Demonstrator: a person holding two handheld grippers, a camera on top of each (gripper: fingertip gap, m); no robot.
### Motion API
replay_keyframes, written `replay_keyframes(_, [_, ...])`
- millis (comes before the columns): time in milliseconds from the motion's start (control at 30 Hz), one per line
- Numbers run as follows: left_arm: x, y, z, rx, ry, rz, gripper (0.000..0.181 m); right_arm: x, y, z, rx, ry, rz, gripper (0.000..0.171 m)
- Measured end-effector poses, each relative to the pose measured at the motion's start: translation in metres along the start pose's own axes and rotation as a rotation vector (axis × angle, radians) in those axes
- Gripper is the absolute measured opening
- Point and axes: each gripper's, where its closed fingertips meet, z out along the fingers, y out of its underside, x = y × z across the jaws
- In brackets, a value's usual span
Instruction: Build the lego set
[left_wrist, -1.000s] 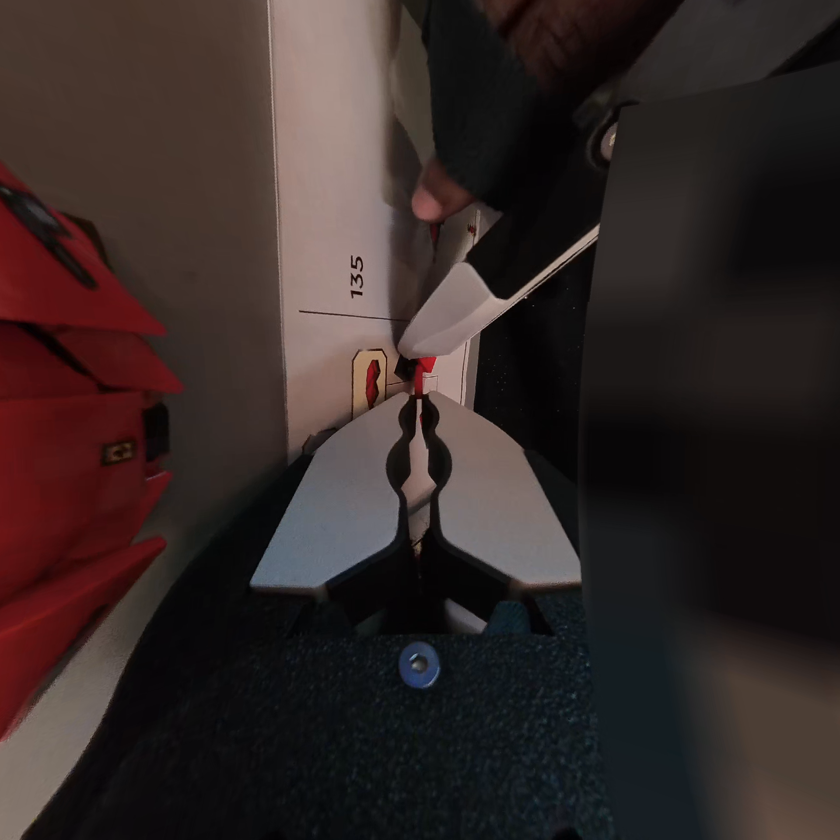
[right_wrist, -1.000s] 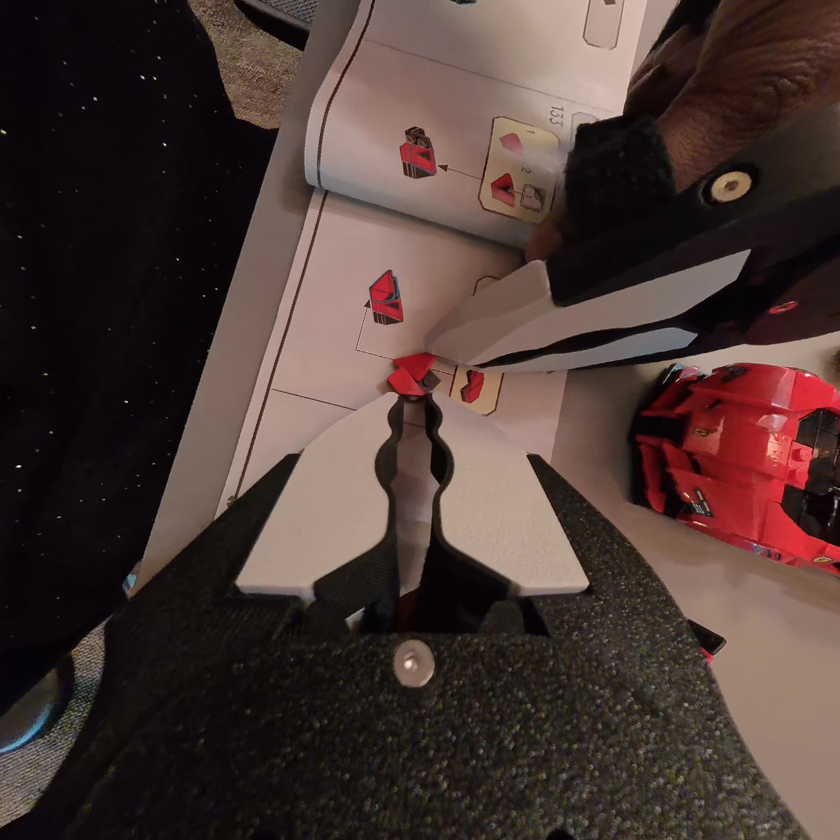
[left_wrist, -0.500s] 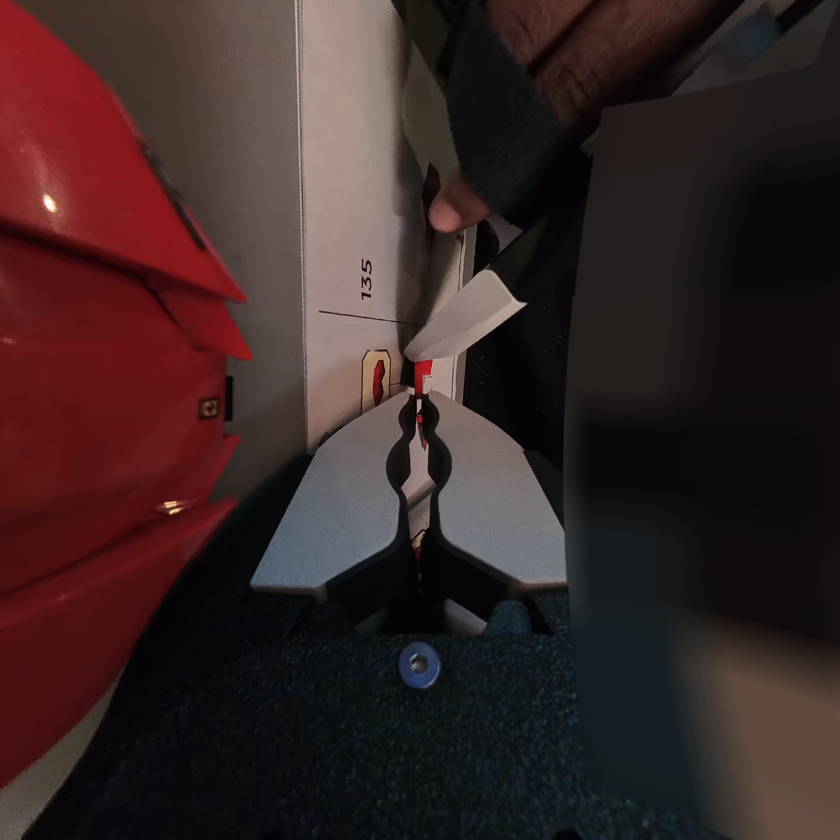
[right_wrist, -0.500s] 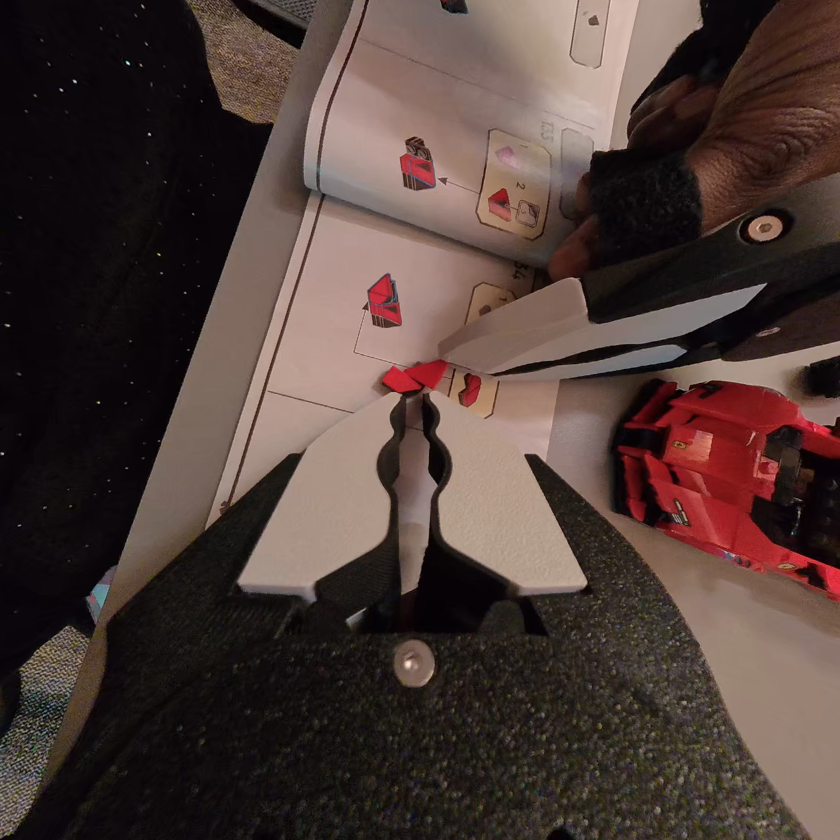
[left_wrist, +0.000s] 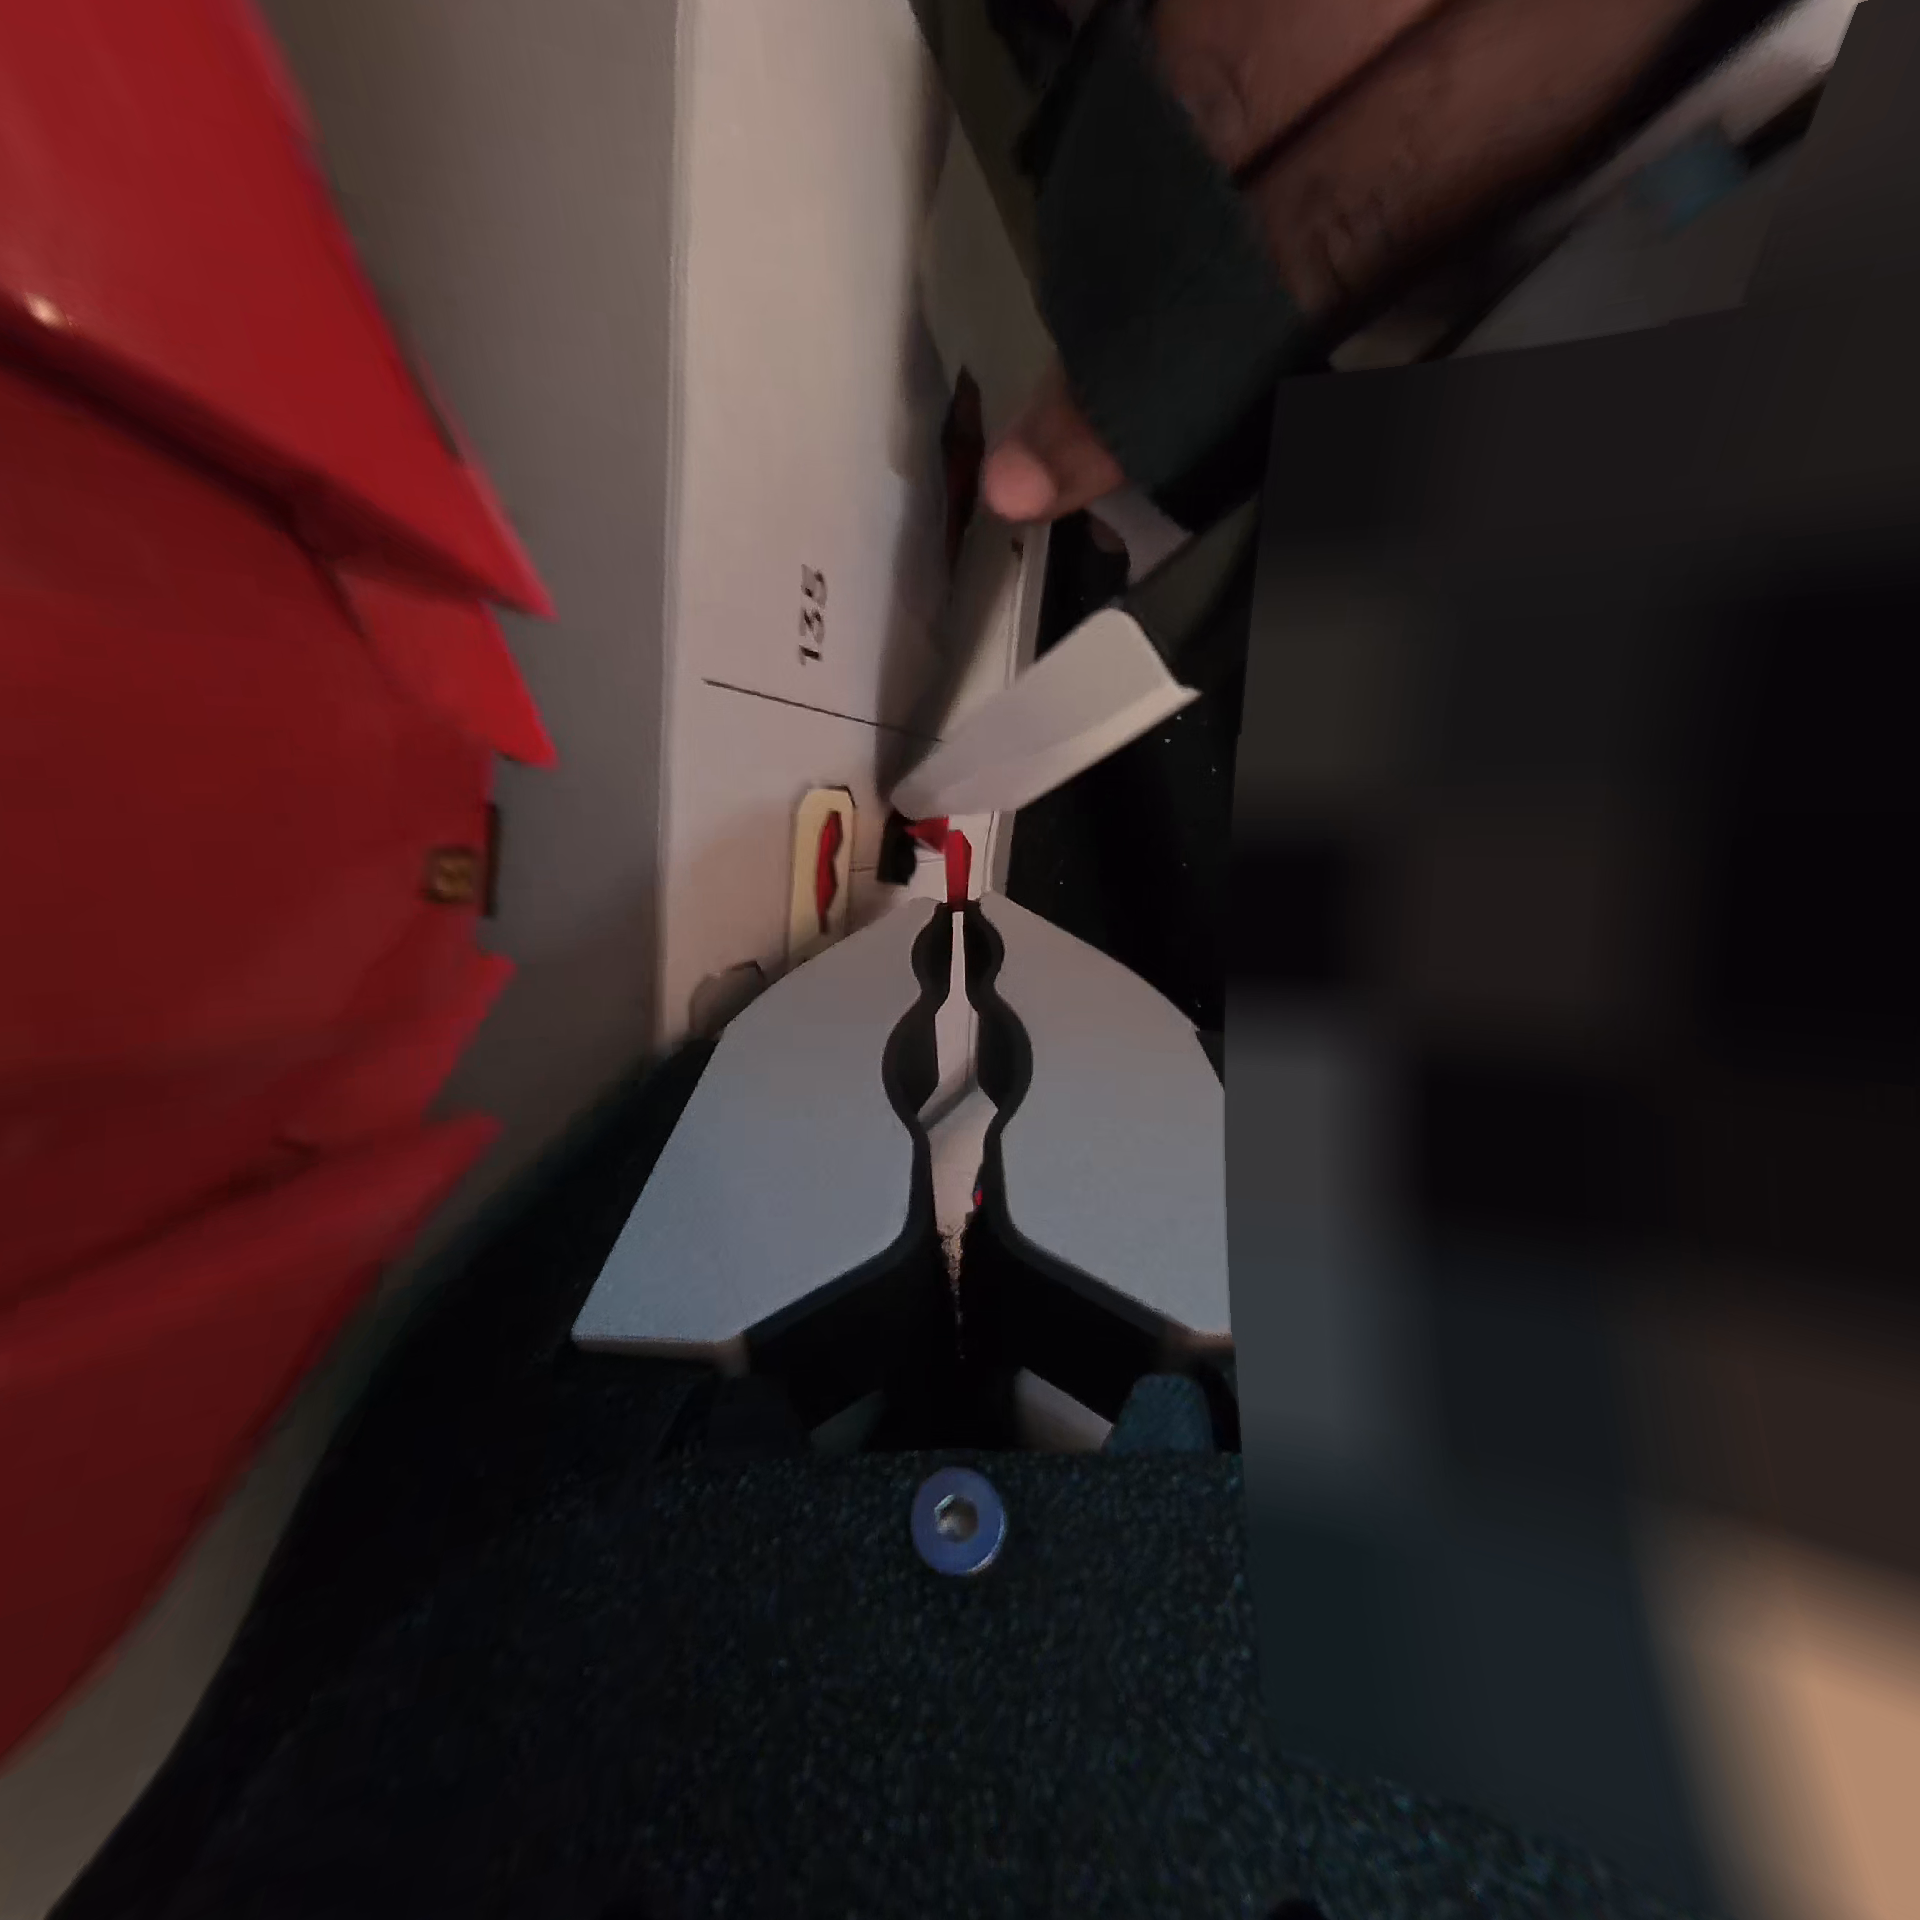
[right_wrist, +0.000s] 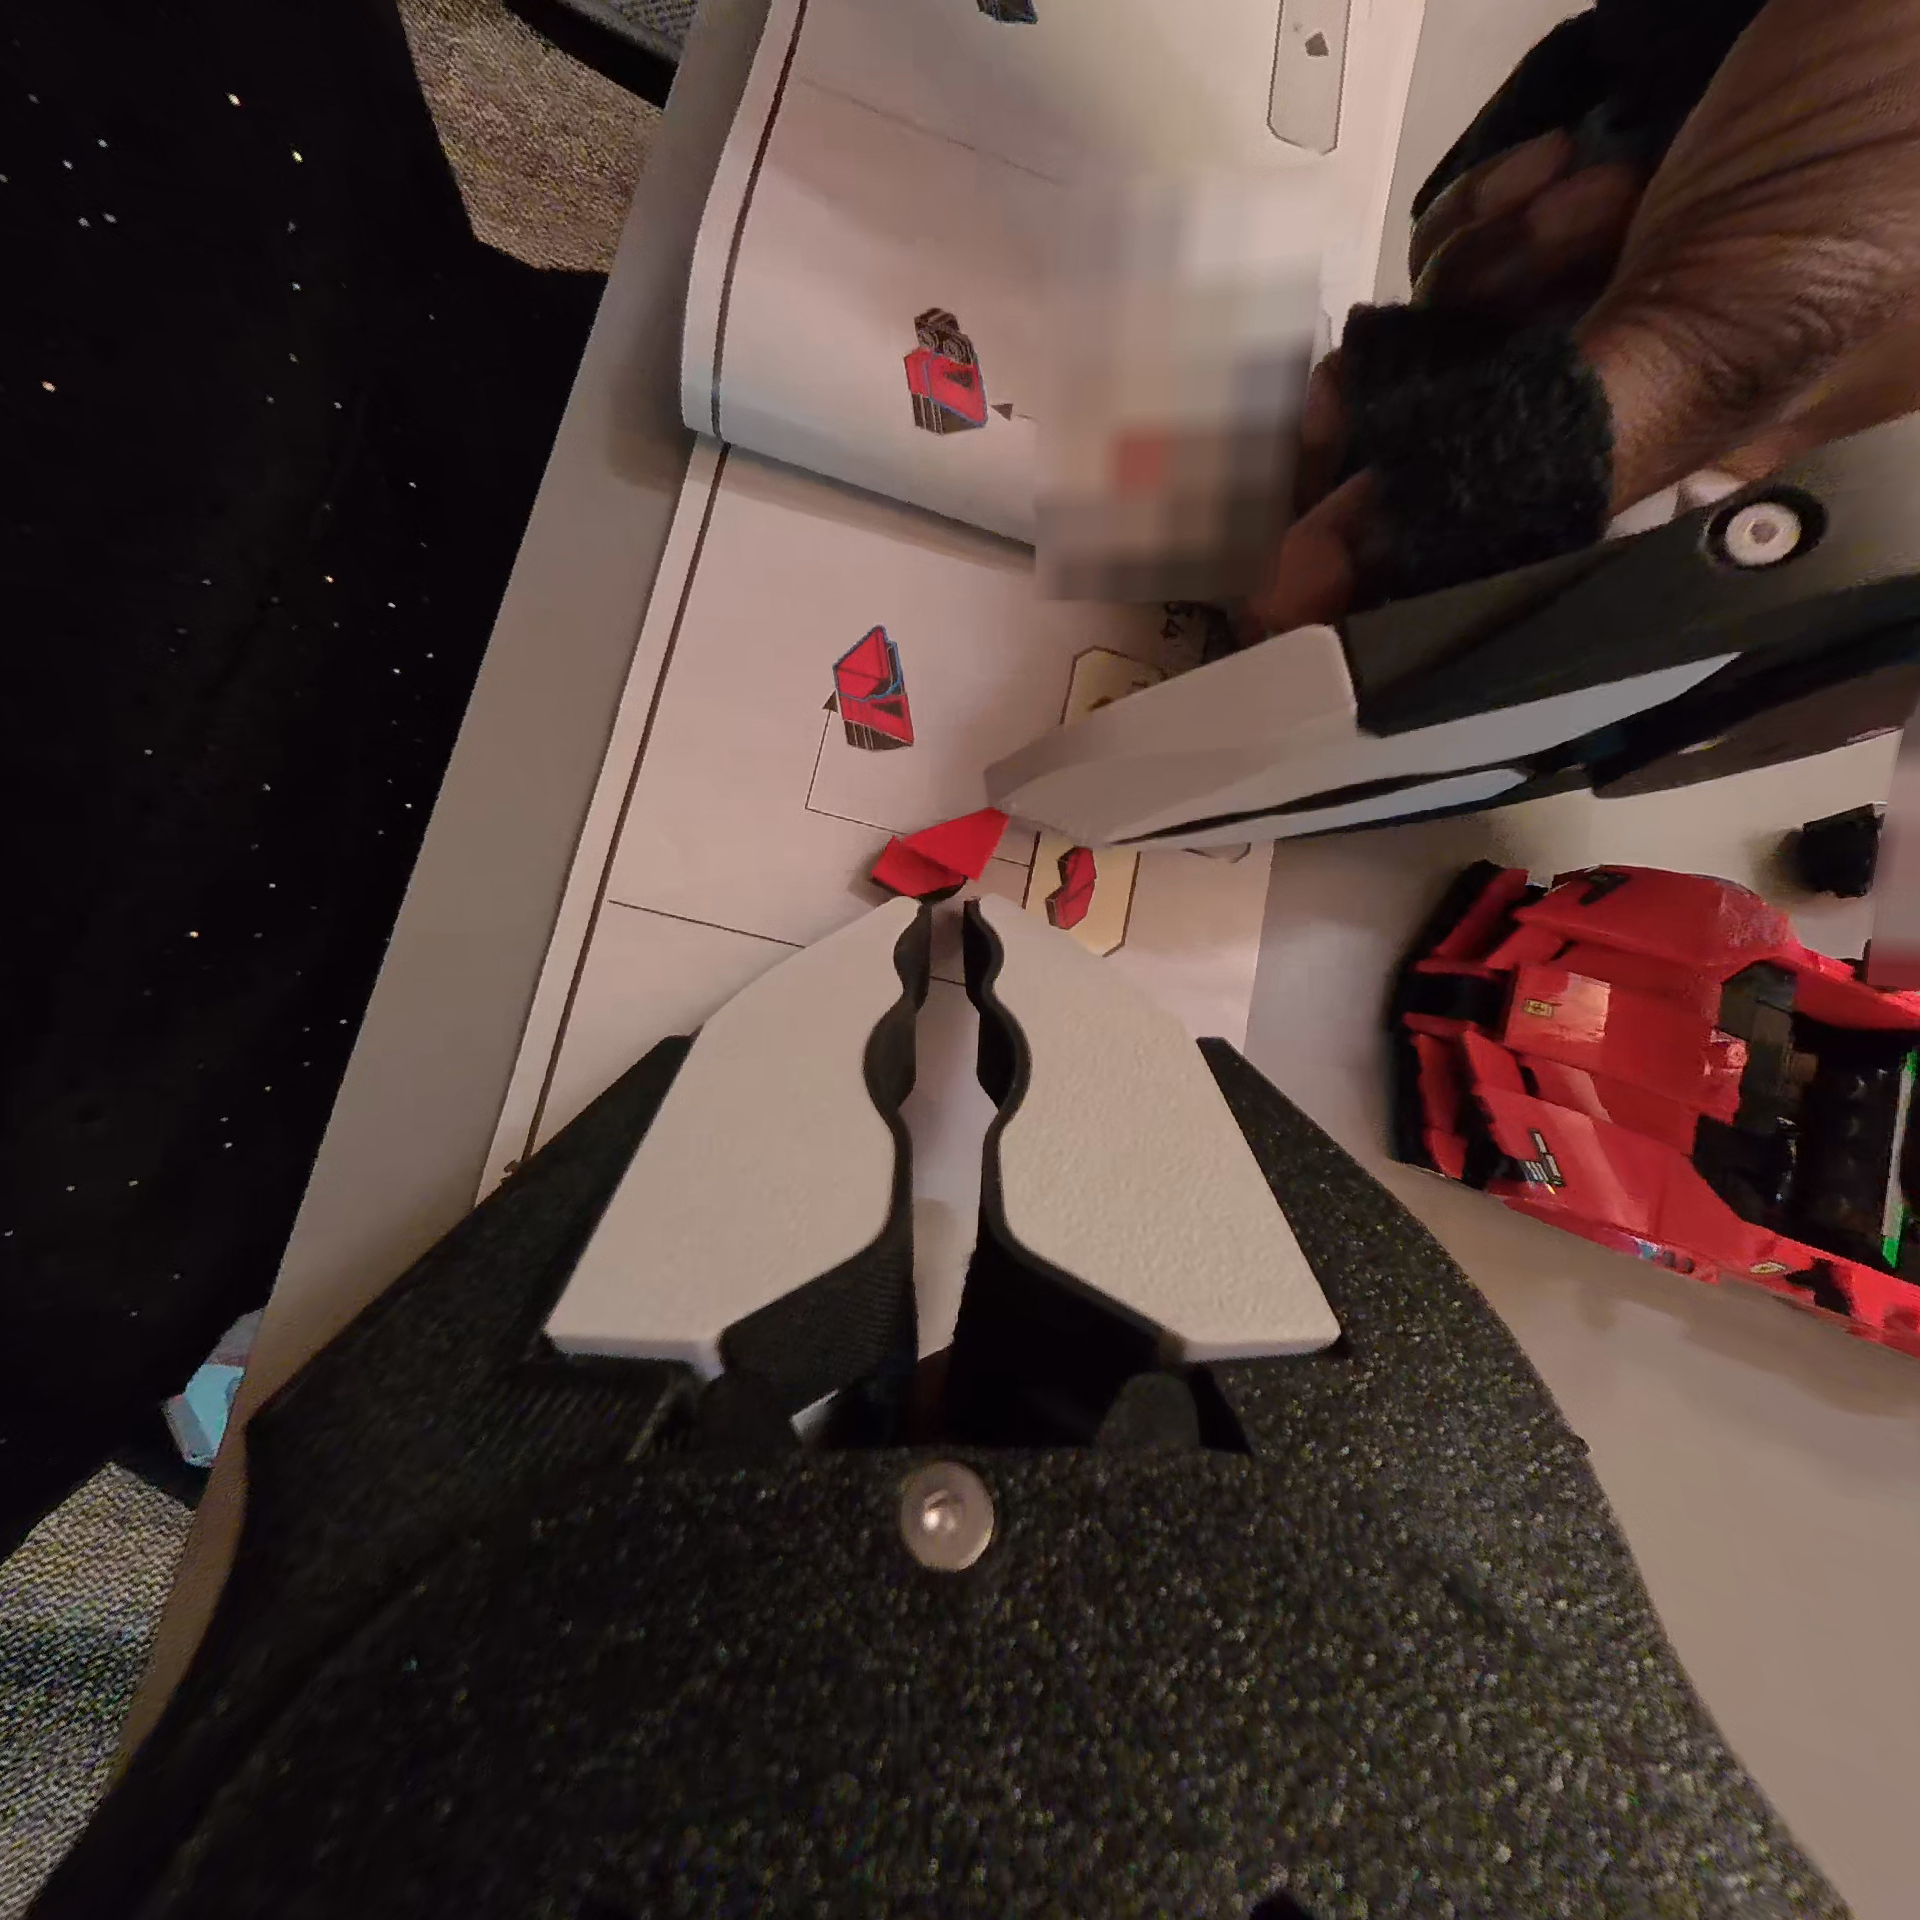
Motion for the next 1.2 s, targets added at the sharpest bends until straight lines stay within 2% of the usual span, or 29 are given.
replay_keyframes(467, [-0.004, 0.002, 0.002, 0.009, -0.024, -0.01, 0.002, 0.0, 0.0, 0.0, 0.019, 0.016, -0.013, 0.005])
replay_keyframes(900, [-0.004, 0.005, -0.001, 0.048, -0.003, 0.002, 0.002, 0.007, -0.018, -0.001, 0.06, 0.05, -0.055, 0.0])
replay_keyframes(1200, [-0.005, 0.007, -0.002, 0.072, -0.019, 0.025, 0.003, 0.006, -0.015, 0.006, 0.018, 0.005, -0.028, 0.0])
